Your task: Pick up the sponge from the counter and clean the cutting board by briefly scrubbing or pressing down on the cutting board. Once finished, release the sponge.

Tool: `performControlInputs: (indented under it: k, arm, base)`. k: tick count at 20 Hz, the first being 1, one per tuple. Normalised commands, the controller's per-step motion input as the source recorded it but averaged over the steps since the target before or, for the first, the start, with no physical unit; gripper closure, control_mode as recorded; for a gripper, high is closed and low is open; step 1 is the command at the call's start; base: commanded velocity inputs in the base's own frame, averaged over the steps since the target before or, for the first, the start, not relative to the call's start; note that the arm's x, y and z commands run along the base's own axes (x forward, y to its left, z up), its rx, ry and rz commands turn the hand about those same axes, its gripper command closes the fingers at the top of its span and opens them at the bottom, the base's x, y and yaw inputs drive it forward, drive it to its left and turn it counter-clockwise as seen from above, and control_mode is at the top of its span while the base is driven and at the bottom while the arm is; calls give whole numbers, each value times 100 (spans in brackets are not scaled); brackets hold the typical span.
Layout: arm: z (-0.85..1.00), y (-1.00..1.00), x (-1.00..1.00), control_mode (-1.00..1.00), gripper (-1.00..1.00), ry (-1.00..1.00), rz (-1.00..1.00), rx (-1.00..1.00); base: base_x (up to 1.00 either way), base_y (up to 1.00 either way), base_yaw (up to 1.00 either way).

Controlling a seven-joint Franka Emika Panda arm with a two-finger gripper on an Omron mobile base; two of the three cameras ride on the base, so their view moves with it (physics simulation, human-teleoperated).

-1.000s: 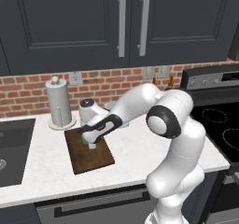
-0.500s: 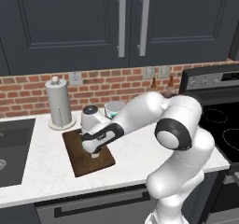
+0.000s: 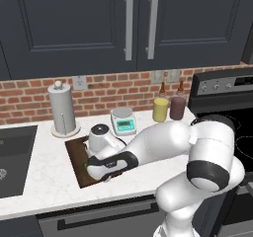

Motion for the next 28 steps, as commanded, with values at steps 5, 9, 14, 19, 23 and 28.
performControlInputs:
  k: [5, 9, 14, 19, 23, 28]
  arm:
    - [0, 0, -58, -100, 100, 0, 15, 0]
    - [0, 0, -8, -100, 100, 0, 5, 2]
    - [0, 0, 3, -100, 100, 0, -1, 1]
    - [0, 17, 15, -100, 100, 0, -3, 0]
    - [1, 45, 1, -100, 100, 0, -1, 0]
    - [13, 41, 0, -100, 100, 0, 0, 0]
  base:
    - [0, 0, 0]
    - [0, 0, 0]
    - [0, 0, 0]
    - [0, 0, 0]
    - [0, 0, 0]
    - [0, 0, 0]
